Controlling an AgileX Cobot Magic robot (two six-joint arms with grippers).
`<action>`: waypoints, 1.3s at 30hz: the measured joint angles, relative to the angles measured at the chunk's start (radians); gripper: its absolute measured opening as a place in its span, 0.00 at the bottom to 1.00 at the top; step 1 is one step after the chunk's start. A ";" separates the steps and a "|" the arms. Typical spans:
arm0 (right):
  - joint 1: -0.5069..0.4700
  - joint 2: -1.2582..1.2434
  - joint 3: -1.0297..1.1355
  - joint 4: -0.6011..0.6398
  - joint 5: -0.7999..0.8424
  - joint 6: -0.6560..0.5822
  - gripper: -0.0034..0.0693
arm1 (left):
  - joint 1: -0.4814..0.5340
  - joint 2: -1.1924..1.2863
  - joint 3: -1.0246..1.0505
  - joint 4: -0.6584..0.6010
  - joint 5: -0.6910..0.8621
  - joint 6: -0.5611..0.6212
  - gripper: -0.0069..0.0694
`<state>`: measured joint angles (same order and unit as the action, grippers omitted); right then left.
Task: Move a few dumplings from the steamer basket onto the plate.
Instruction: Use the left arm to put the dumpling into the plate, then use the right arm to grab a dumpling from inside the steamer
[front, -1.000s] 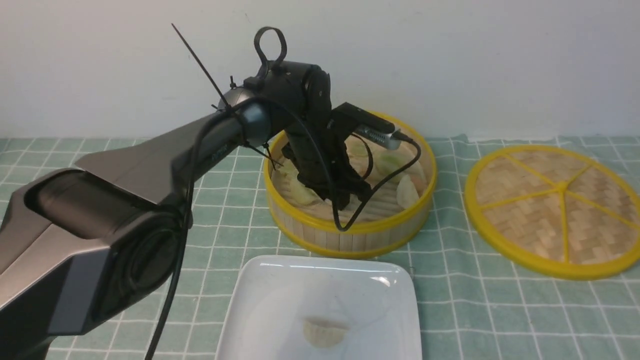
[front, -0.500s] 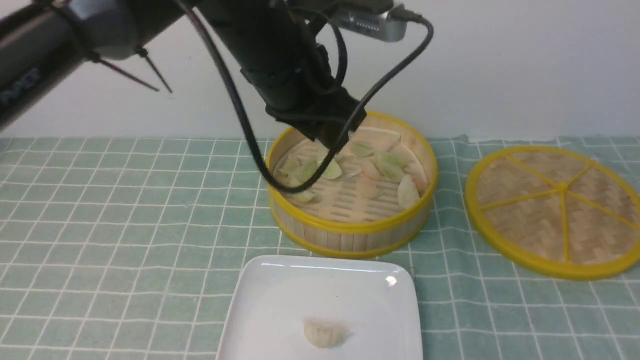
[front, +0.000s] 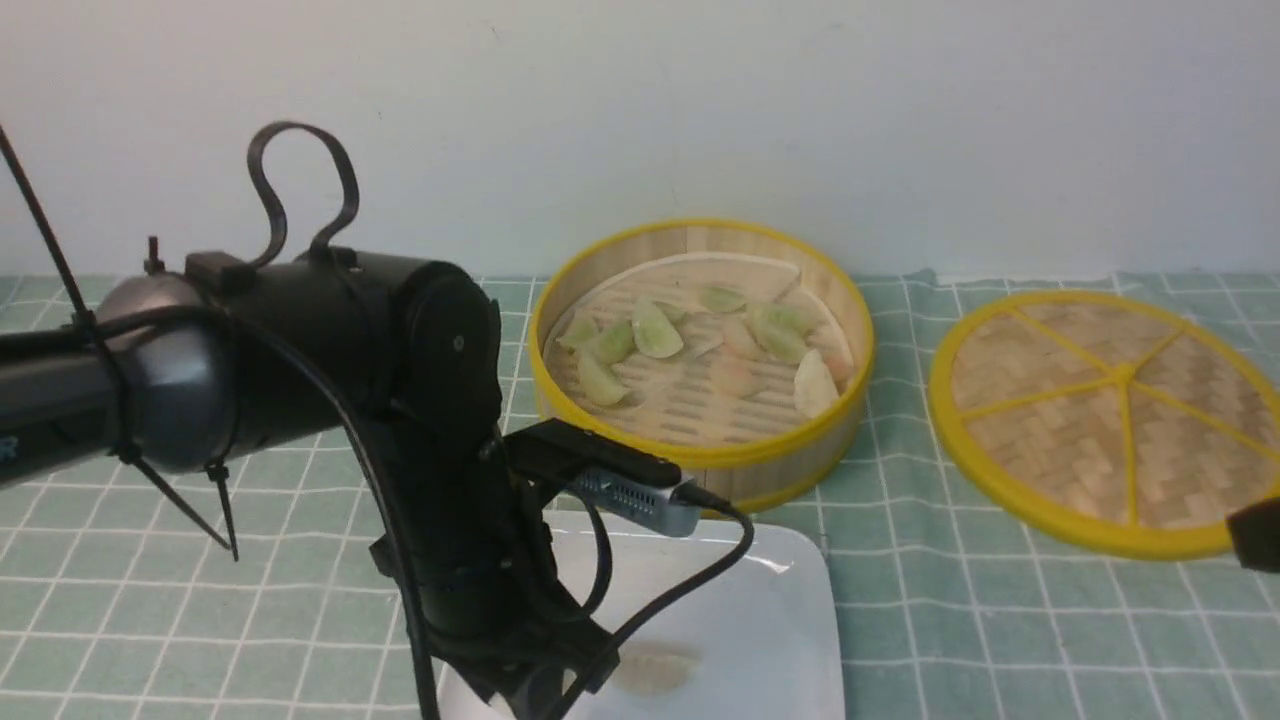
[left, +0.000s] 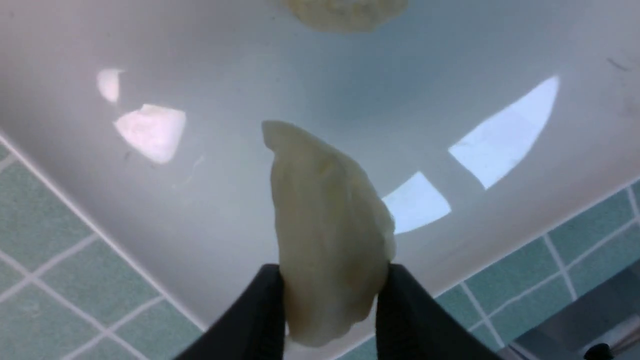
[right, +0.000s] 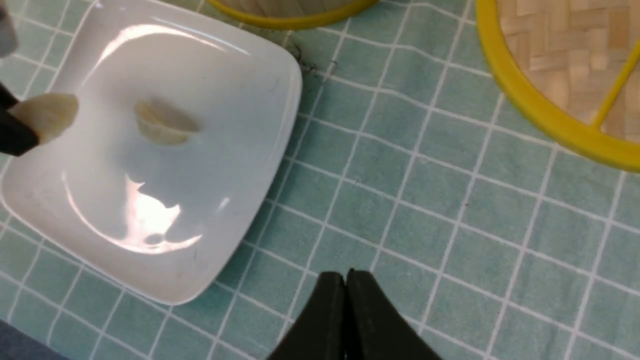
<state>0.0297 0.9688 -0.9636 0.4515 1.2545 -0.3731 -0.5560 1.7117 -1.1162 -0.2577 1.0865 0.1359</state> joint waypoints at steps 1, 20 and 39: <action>0.004 0.040 -0.028 0.024 0.001 -0.027 0.03 | 0.000 0.000 0.003 0.003 -0.011 -0.002 0.46; 0.350 0.942 -0.713 -0.252 -0.210 0.049 0.41 | -0.002 -0.302 0.002 0.057 -0.039 -0.097 0.11; 0.350 1.336 -1.025 -0.331 -0.144 0.196 0.70 | -0.002 -0.674 0.110 0.297 0.068 -0.245 0.08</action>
<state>0.3797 2.3046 -1.9885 0.1201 1.1102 -0.1768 -0.5579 1.0373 -1.0060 0.0395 1.1547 -0.1096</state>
